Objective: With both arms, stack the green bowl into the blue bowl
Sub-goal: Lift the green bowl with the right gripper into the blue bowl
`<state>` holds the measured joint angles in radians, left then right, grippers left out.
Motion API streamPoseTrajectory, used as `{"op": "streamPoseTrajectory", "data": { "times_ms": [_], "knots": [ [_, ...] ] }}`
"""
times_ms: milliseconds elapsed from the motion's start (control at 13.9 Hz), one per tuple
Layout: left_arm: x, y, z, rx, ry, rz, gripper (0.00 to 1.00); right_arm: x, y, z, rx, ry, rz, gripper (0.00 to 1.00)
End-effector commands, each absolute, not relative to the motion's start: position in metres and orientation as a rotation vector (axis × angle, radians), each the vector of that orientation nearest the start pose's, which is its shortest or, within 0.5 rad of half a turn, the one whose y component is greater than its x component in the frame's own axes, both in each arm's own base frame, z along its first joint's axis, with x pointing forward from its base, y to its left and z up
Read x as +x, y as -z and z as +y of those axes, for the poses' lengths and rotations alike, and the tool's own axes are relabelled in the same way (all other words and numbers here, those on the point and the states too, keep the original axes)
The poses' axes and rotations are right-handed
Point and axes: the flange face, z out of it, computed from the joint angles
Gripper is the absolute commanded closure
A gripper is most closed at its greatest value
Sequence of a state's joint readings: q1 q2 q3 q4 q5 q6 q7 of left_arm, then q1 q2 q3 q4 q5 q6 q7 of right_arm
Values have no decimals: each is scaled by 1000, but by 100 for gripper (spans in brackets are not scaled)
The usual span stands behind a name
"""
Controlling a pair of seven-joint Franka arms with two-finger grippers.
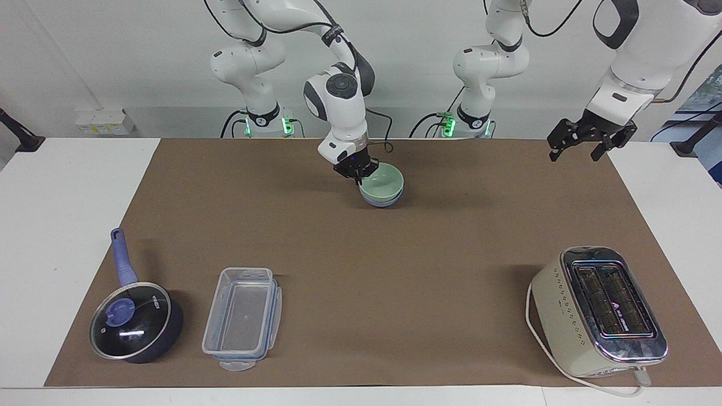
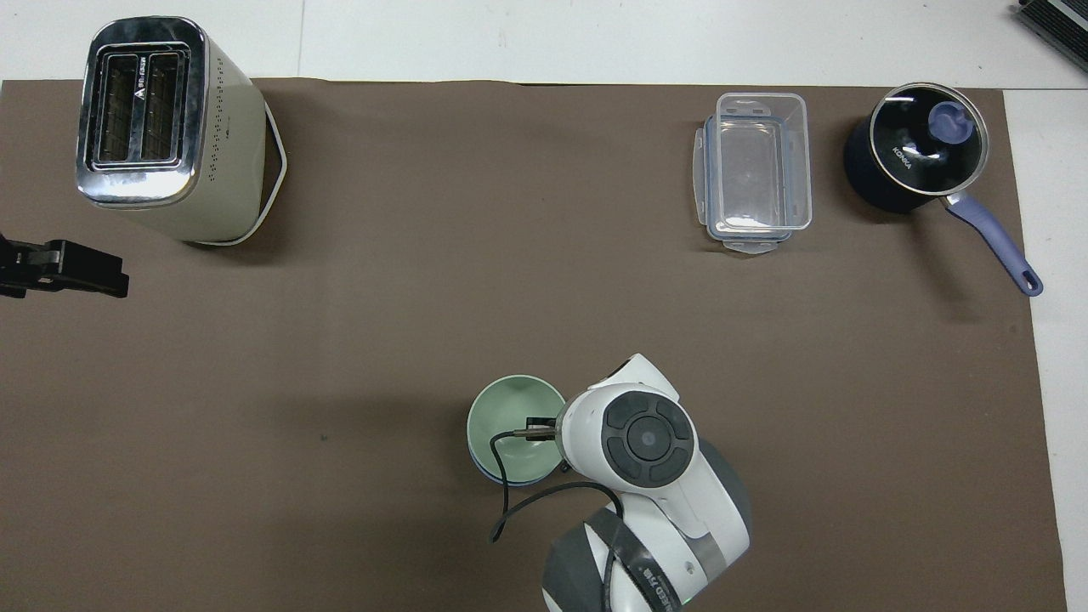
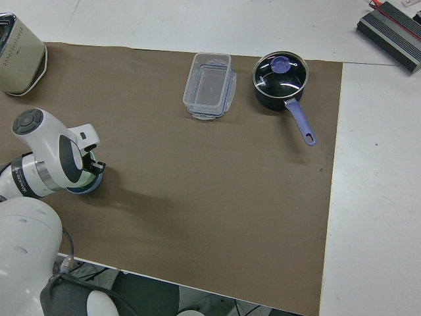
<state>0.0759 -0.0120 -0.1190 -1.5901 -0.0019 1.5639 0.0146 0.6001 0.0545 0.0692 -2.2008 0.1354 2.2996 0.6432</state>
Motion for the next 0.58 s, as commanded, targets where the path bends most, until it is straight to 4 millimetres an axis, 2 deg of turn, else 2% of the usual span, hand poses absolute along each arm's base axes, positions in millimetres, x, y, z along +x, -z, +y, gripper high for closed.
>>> {"op": "streamPoseTrajectory", "data": {
  "times_ms": [0, 216, 360, 504],
  "knots": [
    [548, -623, -21, -3119, -38, 69, 0, 417, -363, 338, -3004, -68, 173, 96],
    [548, -623, -21, -3119, -38, 69, 0, 417, -364, 339, -2972, -102, 219, 93],
    [548, -623, -21, -3119, -38, 69, 0, 416, -363, 339, -2973, -104, 219, 87],
    [548, -623, -21, -3119, -38, 69, 0, 417, -364, 338, -2972, -101, 217, 73]
  ]
}}
